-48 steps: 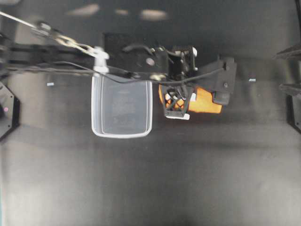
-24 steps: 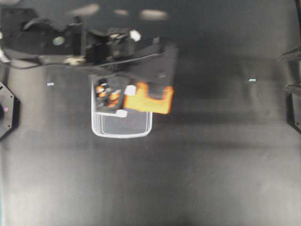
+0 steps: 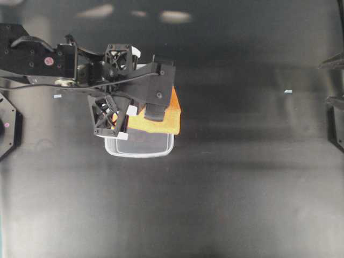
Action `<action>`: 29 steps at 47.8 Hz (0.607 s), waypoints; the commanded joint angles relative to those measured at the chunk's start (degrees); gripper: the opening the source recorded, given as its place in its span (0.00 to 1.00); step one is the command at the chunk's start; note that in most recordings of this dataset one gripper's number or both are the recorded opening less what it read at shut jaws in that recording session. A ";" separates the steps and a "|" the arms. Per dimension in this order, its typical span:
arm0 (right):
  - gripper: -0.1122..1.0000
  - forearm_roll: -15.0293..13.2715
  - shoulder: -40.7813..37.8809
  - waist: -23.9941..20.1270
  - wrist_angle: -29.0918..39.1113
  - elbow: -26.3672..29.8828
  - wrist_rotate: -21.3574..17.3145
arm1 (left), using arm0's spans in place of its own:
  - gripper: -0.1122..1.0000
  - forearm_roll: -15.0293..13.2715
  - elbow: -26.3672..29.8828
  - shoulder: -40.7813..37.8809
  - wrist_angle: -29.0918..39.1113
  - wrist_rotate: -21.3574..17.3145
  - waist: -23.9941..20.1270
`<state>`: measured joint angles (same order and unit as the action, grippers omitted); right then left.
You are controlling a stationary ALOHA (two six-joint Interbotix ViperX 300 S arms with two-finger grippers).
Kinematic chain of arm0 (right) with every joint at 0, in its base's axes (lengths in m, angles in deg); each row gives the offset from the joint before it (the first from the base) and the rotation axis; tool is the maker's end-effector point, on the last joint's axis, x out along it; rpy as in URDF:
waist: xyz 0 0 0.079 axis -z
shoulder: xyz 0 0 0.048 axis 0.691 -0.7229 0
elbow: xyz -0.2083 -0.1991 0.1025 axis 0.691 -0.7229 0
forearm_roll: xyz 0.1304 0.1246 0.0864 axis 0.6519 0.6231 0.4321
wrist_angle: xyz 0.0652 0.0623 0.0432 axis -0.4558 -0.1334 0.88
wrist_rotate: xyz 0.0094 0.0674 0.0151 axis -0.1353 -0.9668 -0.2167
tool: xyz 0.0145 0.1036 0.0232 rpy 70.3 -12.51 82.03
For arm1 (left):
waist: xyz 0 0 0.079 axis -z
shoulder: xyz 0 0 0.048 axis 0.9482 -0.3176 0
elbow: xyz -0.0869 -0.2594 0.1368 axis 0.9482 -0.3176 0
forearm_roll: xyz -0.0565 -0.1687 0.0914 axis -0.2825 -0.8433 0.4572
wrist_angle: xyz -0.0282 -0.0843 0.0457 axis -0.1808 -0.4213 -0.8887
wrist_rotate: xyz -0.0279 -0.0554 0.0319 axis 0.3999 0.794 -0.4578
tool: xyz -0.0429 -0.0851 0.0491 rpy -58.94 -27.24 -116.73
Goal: Place the orange towel into the container with the left arm.
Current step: 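Lower the towel into the container and open the left gripper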
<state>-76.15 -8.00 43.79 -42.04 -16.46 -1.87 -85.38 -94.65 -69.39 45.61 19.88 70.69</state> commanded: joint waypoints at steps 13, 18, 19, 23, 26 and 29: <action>0.78 0.09 0.00 0.18 -0.53 0.88 -0.09 | 0.34 0.18 -1.23 0.35 -0.62 0.09 -0.97; 0.78 0.09 0.00 0.09 -0.53 0.88 -0.09 | 0.62 0.18 -1.85 0.62 -1.58 -0.26 0.00; 0.78 0.18 0.09 0.18 -0.62 0.88 -0.09 | 0.68 0.18 -1.93 0.62 -2.02 -0.26 0.00; 0.78 0.18 0.35 0.09 -0.62 0.97 0.09 | 0.85 0.18 -2.20 0.62 -4.39 0.09 0.18; 0.78 0.09 0.53 0.18 -0.53 1.05 0.09 | 0.91 0.18 -2.11 1.05 -5.62 0.18 0.26; 0.78 0.09 0.70 0.18 -0.35 1.23 0.09 | 0.88 0.09 -1.76 2.20 -6.86 0.53 0.26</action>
<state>-76.24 -7.12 43.79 -42.12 -16.37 -1.87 -85.38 -97.29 -69.30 40.42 20.06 70.86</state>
